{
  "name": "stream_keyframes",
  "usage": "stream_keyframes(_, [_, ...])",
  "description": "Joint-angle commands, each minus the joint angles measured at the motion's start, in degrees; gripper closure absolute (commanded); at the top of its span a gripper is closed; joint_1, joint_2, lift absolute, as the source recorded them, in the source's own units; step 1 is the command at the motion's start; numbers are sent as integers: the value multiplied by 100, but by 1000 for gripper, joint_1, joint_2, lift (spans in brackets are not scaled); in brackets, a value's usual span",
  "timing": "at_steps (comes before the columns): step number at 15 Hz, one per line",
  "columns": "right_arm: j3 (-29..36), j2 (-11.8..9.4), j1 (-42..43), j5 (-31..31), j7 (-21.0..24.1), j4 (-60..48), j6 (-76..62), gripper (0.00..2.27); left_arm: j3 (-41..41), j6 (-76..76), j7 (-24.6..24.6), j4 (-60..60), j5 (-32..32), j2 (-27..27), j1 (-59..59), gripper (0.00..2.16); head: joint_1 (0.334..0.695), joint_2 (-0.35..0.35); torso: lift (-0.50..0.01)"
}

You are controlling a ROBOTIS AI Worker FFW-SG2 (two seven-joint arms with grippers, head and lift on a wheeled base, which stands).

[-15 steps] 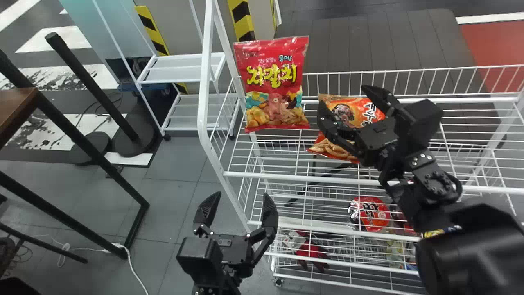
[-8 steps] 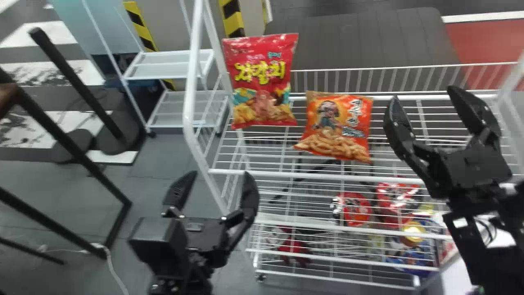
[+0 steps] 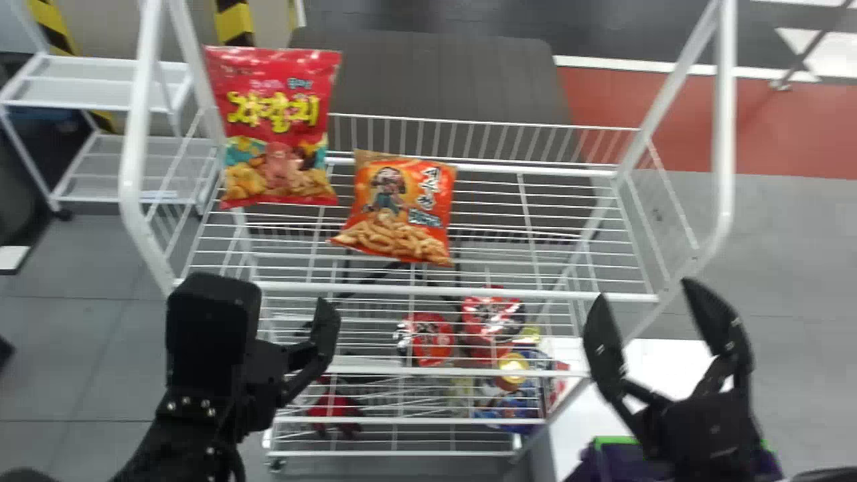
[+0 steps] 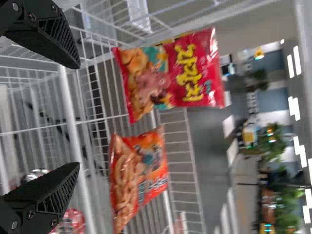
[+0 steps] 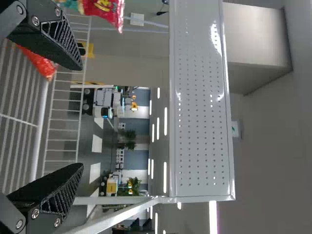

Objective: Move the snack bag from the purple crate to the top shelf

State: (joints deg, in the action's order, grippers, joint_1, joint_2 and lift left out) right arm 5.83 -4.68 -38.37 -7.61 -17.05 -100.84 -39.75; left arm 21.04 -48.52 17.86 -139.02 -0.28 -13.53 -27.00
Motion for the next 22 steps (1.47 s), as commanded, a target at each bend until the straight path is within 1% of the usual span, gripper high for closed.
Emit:
stream_keyframes(1, [138, -16, -118, 84, -88, 434, -371, 117, 365, -1525, 174, -29, -25, 122, 898, 110, 695, -170, 1])
stream_keyframes(4, [489, -16, -135, -39, -140, 953, -705, 120, 550, -2439, 192, 191, -7, 553, 1847, 110, 695, -200, 1])
stream_keyframes(5, [604, -25, -135, -39, -140, 1172, -986, 120, 585, -2510, 183, 340, -16, 667, 2023, 110, 695, -242, 1])
stream_keyframes(6, [683, -16, -135, -30, -140, 1339, -1162, 120, 612, -2633, 165, 507, 11, 738, 2225, 110, 695, -264, 1])
stream_keyframes(8, [797, -25, -91, -39, -140, 1752, -1443, 120, 691, -3037, 183, 903, 46, 913, 2638, 110, 695, -298, 1])
stream_keyframes(10, [867, -42, 84, -39, -140, 2394, -1882, 120, 629, -3476, 183, 1079, 178, 1265, 2867, 113, 695, -340, 1])
stream_keyframes(11, [867, -69, 190, -39, -132, 2684, -2058, 120, 629, -3652, 183, 1166, 213, 1368, 3007, 117, 695, -350, 1])
stream_keyframes(15, [850, -95, 524, 49, -132, 3466, -2480, 120, 568, -4151, 192, 1465, 441, 1368, 3614, 140, 695, -350, 1])
stream_keyframes(18, [815, -121, 761, 119, -61, 3985, -2849, 120, 532, -4151, 376, 1826, 599, 1368, 4027, 140, 695, -350, 1])
stream_keyframes(21, [788, -130, 831, 119, -44, 4099, -2902, 120, 313, -4151, 570, 2335, 1127, 1368, 4405, 154, 695, -350, 1])
stream_keyframes(22, [779, -130, 849, 137, -35, 4117, -2902, 120, 304, -4151, 772, 2564, 1355, 1368, 4589, 157, 695, -350, 1])
